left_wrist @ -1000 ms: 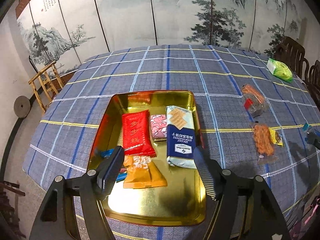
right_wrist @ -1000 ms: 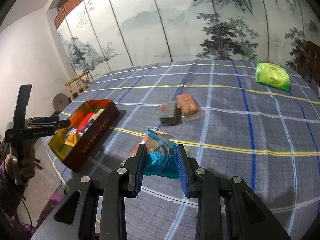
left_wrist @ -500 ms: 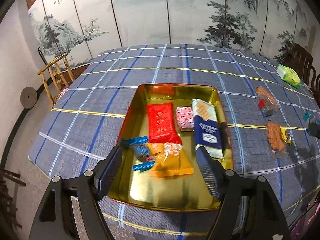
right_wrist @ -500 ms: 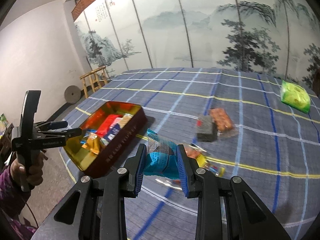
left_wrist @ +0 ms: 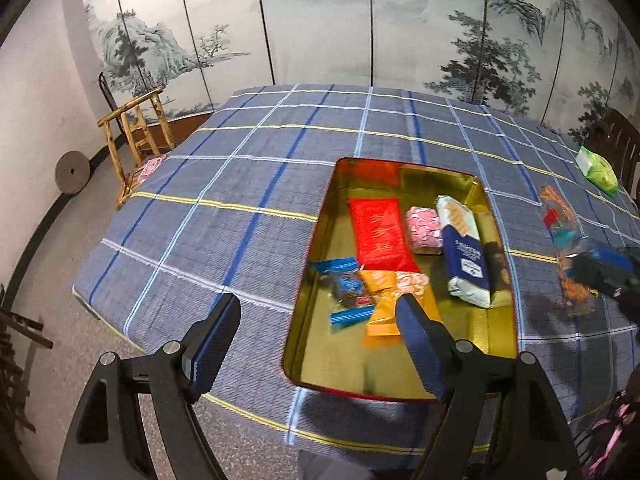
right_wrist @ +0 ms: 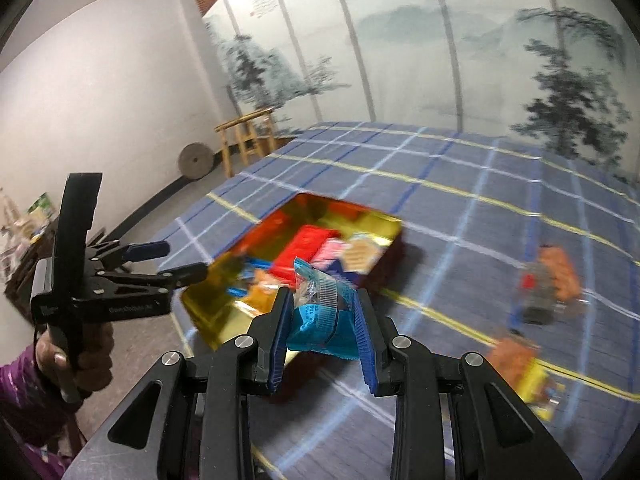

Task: Organize snacks
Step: 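Carry the teal candy bag over the tin with the right gripper, then open the right gripper to drop the teal candy bag into the tin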

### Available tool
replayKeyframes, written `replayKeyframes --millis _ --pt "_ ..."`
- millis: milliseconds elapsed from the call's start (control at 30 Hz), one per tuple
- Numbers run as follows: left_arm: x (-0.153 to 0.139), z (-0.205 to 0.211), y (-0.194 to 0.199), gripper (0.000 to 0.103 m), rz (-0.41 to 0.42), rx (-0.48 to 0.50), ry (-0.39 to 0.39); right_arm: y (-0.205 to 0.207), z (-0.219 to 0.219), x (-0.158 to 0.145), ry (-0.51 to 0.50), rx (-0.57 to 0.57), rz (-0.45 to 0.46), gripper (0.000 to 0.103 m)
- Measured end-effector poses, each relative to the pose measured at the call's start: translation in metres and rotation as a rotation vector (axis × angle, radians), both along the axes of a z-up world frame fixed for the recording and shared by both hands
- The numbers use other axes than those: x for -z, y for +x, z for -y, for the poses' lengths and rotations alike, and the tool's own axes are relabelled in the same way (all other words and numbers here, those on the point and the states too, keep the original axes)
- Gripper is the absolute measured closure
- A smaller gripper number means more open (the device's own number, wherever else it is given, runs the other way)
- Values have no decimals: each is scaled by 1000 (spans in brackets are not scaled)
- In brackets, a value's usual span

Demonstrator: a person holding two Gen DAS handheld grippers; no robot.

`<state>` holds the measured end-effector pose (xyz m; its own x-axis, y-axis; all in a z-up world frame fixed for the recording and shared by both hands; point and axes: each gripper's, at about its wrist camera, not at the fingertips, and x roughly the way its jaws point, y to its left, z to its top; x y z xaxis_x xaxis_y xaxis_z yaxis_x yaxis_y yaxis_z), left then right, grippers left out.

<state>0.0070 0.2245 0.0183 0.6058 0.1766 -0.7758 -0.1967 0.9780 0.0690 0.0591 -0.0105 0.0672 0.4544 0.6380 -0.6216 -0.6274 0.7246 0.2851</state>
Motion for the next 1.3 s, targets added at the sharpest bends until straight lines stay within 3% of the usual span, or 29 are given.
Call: replayKeyframes --millis 167,400,867,1300 --pt "2 -12 -6 25 -4 -14 -5 6 -47 14 -4 -77 -47 72" --pt "0 -26 -14 24 8 -22 1 29 -81 29 -8 -99 -111 71" --pt "-2 -47 -21 23 27 -35 -4 92 -158 53 -137 -112 -203 71" --pt "1 -58 -18 23 24 -45 -18 114 -188 70 -195 -90 -241 70"
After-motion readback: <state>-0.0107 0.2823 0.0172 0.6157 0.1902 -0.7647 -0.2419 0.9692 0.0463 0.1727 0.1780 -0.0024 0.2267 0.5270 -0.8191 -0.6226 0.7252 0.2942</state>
